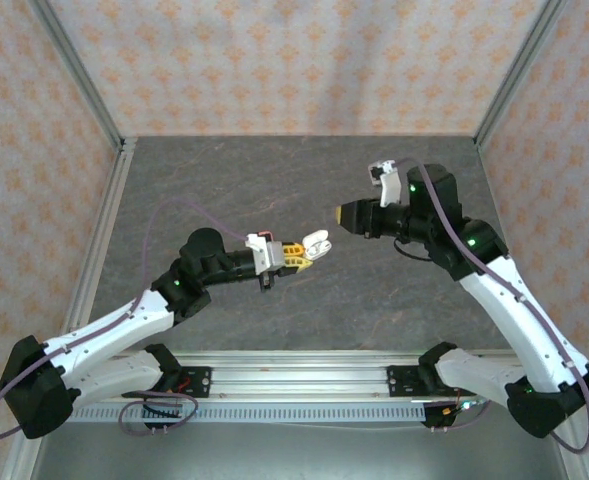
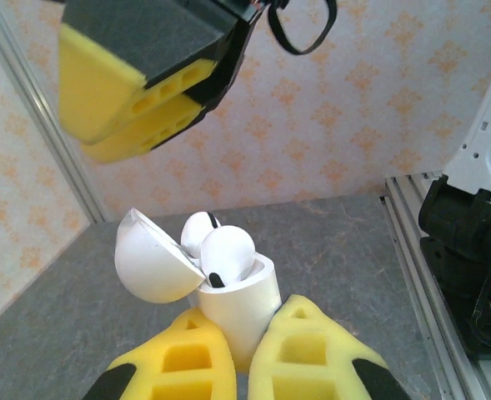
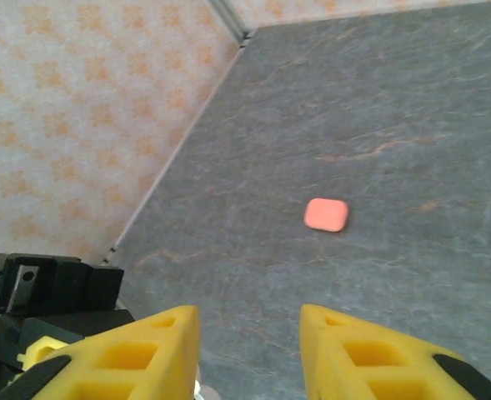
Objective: Insert wireless bluetooth earbuds into charging case
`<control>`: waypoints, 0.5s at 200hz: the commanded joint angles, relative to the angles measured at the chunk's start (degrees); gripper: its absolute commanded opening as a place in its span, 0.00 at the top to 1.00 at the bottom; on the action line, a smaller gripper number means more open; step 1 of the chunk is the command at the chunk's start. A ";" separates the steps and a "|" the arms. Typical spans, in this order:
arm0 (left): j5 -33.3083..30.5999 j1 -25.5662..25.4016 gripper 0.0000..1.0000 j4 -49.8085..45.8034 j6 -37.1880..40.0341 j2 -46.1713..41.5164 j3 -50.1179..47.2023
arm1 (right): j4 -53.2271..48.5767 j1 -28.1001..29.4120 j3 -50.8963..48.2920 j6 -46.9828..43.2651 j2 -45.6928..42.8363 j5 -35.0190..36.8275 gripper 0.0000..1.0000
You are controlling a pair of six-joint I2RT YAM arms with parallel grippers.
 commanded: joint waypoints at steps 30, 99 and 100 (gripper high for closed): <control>5.00 -0.08 1.00 2.36 -3.01 -0.55 3.70 | 7.60 -0.03 -2.06 4.93 3.09 -15.46 0.61; 3.74 -0.05 1.00 1.83 -2.70 0.07 3.96 | -1.01 0.12 -2.78 -0.62 -5.46 -1.90 0.63; 3.74 -0.05 1.00 1.83 -2.74 0.03 3.97 | -1.19 0.13 -2.75 -0.65 -5.53 -1.74 0.63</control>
